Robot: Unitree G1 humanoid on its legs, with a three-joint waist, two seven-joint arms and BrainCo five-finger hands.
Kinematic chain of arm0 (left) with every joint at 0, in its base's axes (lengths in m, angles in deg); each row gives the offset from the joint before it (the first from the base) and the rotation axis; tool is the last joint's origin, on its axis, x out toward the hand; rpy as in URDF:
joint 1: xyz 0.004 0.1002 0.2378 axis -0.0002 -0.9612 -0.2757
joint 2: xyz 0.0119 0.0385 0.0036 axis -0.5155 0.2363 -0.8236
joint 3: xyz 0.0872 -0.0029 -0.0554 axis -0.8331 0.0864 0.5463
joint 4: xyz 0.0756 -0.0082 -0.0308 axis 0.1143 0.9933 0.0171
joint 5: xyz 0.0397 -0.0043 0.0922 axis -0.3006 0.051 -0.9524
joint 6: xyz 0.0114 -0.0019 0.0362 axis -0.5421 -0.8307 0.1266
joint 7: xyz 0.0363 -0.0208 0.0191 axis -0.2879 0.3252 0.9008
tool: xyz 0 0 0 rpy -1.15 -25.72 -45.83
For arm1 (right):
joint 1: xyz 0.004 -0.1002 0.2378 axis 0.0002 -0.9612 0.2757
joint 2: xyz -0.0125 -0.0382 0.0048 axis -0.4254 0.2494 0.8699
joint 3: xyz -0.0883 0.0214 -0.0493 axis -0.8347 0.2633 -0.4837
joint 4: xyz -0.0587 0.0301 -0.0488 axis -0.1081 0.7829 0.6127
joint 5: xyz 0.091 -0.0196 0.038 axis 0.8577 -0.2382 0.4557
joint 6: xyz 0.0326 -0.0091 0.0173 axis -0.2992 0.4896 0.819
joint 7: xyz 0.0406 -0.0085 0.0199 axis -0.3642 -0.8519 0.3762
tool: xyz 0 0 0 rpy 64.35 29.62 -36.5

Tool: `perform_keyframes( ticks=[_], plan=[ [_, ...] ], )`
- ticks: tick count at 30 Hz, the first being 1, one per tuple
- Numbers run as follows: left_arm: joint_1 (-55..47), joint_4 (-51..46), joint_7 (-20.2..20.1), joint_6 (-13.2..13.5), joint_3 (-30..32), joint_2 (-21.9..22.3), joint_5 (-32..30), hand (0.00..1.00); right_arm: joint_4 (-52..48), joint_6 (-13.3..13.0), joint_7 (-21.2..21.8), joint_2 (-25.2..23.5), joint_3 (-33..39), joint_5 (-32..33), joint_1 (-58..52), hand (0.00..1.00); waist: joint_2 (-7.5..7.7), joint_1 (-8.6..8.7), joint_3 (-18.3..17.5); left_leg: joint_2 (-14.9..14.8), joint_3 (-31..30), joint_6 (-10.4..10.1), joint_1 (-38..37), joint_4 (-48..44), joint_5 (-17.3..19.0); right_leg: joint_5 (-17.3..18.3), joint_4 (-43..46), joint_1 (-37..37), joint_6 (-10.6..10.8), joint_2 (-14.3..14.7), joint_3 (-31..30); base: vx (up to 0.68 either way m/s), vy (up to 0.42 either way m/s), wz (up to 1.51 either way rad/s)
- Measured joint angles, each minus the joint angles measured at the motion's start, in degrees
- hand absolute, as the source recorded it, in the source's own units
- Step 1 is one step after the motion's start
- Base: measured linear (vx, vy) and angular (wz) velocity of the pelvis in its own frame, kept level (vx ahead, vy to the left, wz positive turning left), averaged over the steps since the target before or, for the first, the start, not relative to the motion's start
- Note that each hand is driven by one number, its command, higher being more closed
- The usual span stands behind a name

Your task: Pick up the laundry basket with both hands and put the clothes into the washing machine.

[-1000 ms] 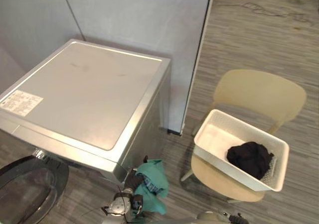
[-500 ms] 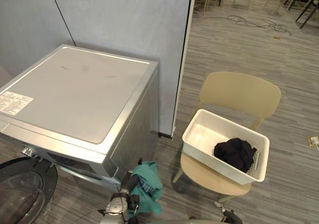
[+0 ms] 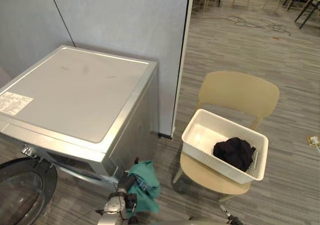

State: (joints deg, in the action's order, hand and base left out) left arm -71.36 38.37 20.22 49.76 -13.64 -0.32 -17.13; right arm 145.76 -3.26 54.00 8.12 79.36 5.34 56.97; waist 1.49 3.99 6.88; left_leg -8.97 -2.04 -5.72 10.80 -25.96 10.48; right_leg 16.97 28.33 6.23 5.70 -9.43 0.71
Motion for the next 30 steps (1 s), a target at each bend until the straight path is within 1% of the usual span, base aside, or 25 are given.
perform_keyframes(
  ticks=[2,5,6,7,8,9,10,11,12,13,14,15,16,17,18,19,20,21,22,23,24,25,27,29,30],
  plan=[
    [-0.84,-0.77,0.64,-0.07,-0.08,0.64,0.55,1.0,-0.05,-0.15,-0.14,1.37,0.11,0.15,0.71,0.0,-0.06,-0.11,0.12,-1.74,0.1,2.16,2.84,-7.01,1.39,-0.06,0.9,1.16,0.12,-0.95,-0.05,-0.12,0.057,0.13],
    [-0.84,-1.76,0.89,-0.16,-0.08,0.76,1.33,1.0,-0.1,-1.31,-0.16,2.37,-0.13,0.34,2.35,0.0,1.16,0.06,0.3,-5.48,-6.31,2.09,3.84,-8.04,1.42,-0.3,1.0,2.36,2.38,-4.4,-0.69,-0.1,0.269,0.18],
    [-0.71,-1.99,0.91,-0.15,-0.16,0.82,1.75,1.0,-0.06,-1.4,-0.12,2.76,-0.45,0.2,2.92,0.0,1.2,0.11,0.32,-6.55,-8.08,1.71,3.83,-6.67,1.3,-0.39,1.26,3.13,4.0,-5.64,-0.89,-0.05,0.337,0.21],
    [-0.51,-1.99,0.91,-0.14,-0.23,0.93,2.33,1.0,0.23,-1.3,-0.11,3.39,-0.47,-0.19,3.46,0.0,0.9,0.14,0.25,-7.36,-9.47,0.48,3.34,-4.32,0.73,-0.59,1.44,3.89,5.56,-6.89,-1.05,-0.05,0.627,0.24],
    [-0.4,-1.99,0.89,-0.16,-0.32,1.1,2.4,1.0,1.03,-0.93,-0.2,4.64,-0.5,-1.29,4.22,0.0,-0.32,0.09,-0.11,-8.78,-9.54,-3.2,1.88,0.13,-1.29,-1.1,1.25,4.62,8.05,-8.23,-1.42,-0.04,0.718,0.33],
    [0.27,-1.66,0.9,-0.21,-0.31,0.46,2.4,1.0,1.55,-0.83,-0.36,5.34,-0.23,-2.55,5.1,0.0,-0.77,0.27,-0.15,-7.69,-8.25,-9.91,1.22,2.24,3.67,-2.01,-0.25,4.2,9.01,-10.4,-1.44,-0.03,0.751,0.28],
    [0.82,-1.23,0.9,-0.24,-0.26,-0.99,2.42,1.0,2.18,-0.51,-0.48,4.29,-0.45,-2.67,5.75,0.0,1.45,0.15,0.23,-5.2,-6.8,-8.83,1.51,0.41,3.62,-3.5,-2.88,3.05,8.71,-12.61,-2.18,-0.01,0.636,0.25],
    [0.75,-1.21,0.97,-0.25,-0.56,-3.01,2.47,1.0,2.41,0.13,-0.43,2.94,-0.44,-2.91,5.96,0.0,2.06,0.14,-0.01,-2.69,-6.99,-8.75,3.42,-3.13,5.04,-9.9,-9.53,-0.03,9.13,-14.08,-1.9,-0.03,0.643,0.16],
    [1.37,-1.24,0.9,-0.22,-0.82,-5.14,2.46,1.0,2.46,0.12,-0.48,2.15,-0.41,-2.87,6.37,0.0,1.74,-0.06,-0.24,-1.08,-7.15,-7.28,5.43,-6.35,6.62,-17.51,-14.83,-1.98,9.03,-14.99,-1.73,-0.03,0.639,0.11],
    [1.75,-1.28,0.9,-0.21,-1.31,-5.57,2.46,1.0,2.41,0.11,-0.48,1.87,-0.42,-2.87,6.66,0.0,1.6,-0.3,-0.17,-0.38,-6.72,-6.44,5.9,-7.14,7.06,-21.65,-16.53,-2.12,8.92,-15.48,-1.82,-0.04,0.509,-0.05],
    [2.19,-1.28,0.96,-0.17,-1.28,-6.71,2.42,1.0,2.41,0.11,-0.47,1.58,-0.46,-2.5,7.36,0.0,1.05,-0.77,-0.09,0.31,-5.25,-5.25,6.34,-7.52,7.46,-28.4,-18.57,-1.23,6.99,-15.94,-2.14,-0.11,0.61,-0.67],
    [2.19,-1.38,0.98,-0.05,-1.18,-7.16,2.37,1.0,2.39,0.11,-0.5,1.58,-1.21,-2.38,8.46,0.0,-1.03,-2.28,-0.54,0.29,-1.57,-2.08,6.4,-6.18,6.9,-41.89,-22.42,1.96,-1.65,-15.63,-1.79,-0.13,0.642,-0.89],
    [2.21,-1.47,0.99,0.18,-0.6,-7.36,2.28,1.0,2.3,0.2,-0.47,1.57,-2.4,-2.4,9.28,0.0,-1.93,-2.46,-0.3,0.23,-0.05,-0.4,6.06,-4.76,5.91,-40.72,-19.13,4.45,-4.1,-15.35,-0.61,-0.14,0.595,-0.79],
    [2.42,-1.47,1.06,0.3,-0.07,-7.38,2.26,1.0,2.23,0.21,-0.46,1.57,-3.1,-2.43,9.74,0.0,-1.93,-2.03,-0.33,0.8,0.43,0.63,5.77,-3.77,5.23,-35.85,-15.19,5.51,-4.82,-14.55,-0.02,-0.1,0.377,-0.23],
    [2.75,-1.46,1.18,0.53,0.2,-7.79,2.26,1.0,2.22,0.24,-0.47,1.4,-4.41,-2.43,9.29,0.0,-2.29,-1.57,-0.14,2.17,0.76,2.06,4.63,-0.68,3.37,-25.4,-9.12,5.69,-1.27,-11.7,1.39,-0.07,0.322,0.05],
    [2.91,-1.49,1.19,0.85,0.15,-7.9,2.26,1.0,2.22,0.23,-0.41,1.28,-4.91,-2.43,8.73,0.0,-2.23,-1.46,-0.19,3.02,0.85,2.89,3.68,2.01,1.86,-20.24,-6.14,4.89,0.93,-8.6,2.67,-0.06,0.287,0.11],
    [2.95,-1.43,1.13,0.93,0.06,-7.59,2.24,1.0,2.15,0.19,-0.39,1.3,-5.03,-2.4,7.97,0.0,-2.0,-1.51,-0.33,4.09,1.2,3.58,2.22,5.92,-0.09,-13.52,-4.17,4.15,0.08,-4.68,5.42,-0.02,0.209,0.05],
    [2.77,-1.41,1.09,0.93,0.01,-7.38,2.23,1.0,2.1,0.15,-0.35,1.3,-5.03,-2.38,7.63,0.0,-2.04,-1.48,-0.3,4.43,1.26,3.91,1.61,7.74,-1.24,-11.1,-3.69,3.76,0.2,-3.02,6.16,-0.01,0.146,-0.03],
    [2.8,-0.64,0.85,0.81,-0.22,-6.9,2.22,1.0,1.46,0.07,-0.24,1.11,-5.47,-2.35,7.01,0.0,-1.63,-1.38,-0.54,5.38,1.33,4.49,-0.07,12.49,-3.96,-6.73,-3.6,2.78,-0.1,1.96,7.82,-0.01,0.12,-0.03],
    [2.89,-0.32,0.81,0.74,-0.28,-6.64,2.2,1.0,1.28,0.06,-0.17,1.06,-5.65,-2.36,6.74,0.0,-1.72,-1.32,-0.48,5.74,1.44,4.6,-0.67,14.03,-5.18,-5.57,-4.36,2.36,-0.39,3.48,8.33,-0.01,0.058,0.01],
    [2.93,0.14,0.58,0.56,-0.5,-5.77,2.16,1.0,0.83,-0.08,-0.1,1.11,-5.61,-2.34,6.13,0.0,-1.16,-1.11,-0.71,6.62,1.66,4.8,-1.73,16.77,-6.95,-4.51,-8.62,0.75,-1.97,5.39,9.76,0.0,0.0,0.0],
    [2.87,0.14,0.5,0.43,-0.72,-5.7,2.12,1.0,0.8,-0.17,-0.07,1.21,-5.49,-2.34,5.88,0.0,-0.98,-1.09,-0.77,7.23,1.9,4.83,-1.98,17.61,-7.45,-4.38,-11.44,-0.33,-2.91,5.39,10.43,0.0,0.0,0.0],
    [3.32,0.6,-0.06,0.05,-2.53,-4.65,2.12,1.0,0.85,-0.22,-0.12,1.34,-3.72,-2.35,5.59,0.0,-1.72,-0.72,-0.48,7.74,2.07,4.45,-3.3,21.43,-9.94,-5.71,-17.01,-2.82,-4.27,5.81,9.37,-0.02,0.001,-0.05],
    [3.36,1.17,-0.84,-0.41,-3.09,-4.04,2.11,1.0,0.87,-0.21,-0.11,1.19,-3.15,-2.35,5.21,0.0,-1.64,0.0,-0.38,7.84,2.45,4.26,-5.23,23.28,-10.67,-5.66,-16.96,-3.29,-4.4,5.92,9.15,-0.02,-0.007,-0.13],
    [3.37,1.22,-1.17,-0.44,-3.06,-3.67,2.09,1.0,0.67,-0.23,-0.16,1.32,-2.48,-2.35,5.2,0.0,-1.8,-0.15,-0.23,7.69,3.37,4.23,-5.55,22.12,-9.94,-5.25,-16.19,-3.54,-4.58,5.98,8.43,-0.02,-0.006,-0.23]
  ],
)
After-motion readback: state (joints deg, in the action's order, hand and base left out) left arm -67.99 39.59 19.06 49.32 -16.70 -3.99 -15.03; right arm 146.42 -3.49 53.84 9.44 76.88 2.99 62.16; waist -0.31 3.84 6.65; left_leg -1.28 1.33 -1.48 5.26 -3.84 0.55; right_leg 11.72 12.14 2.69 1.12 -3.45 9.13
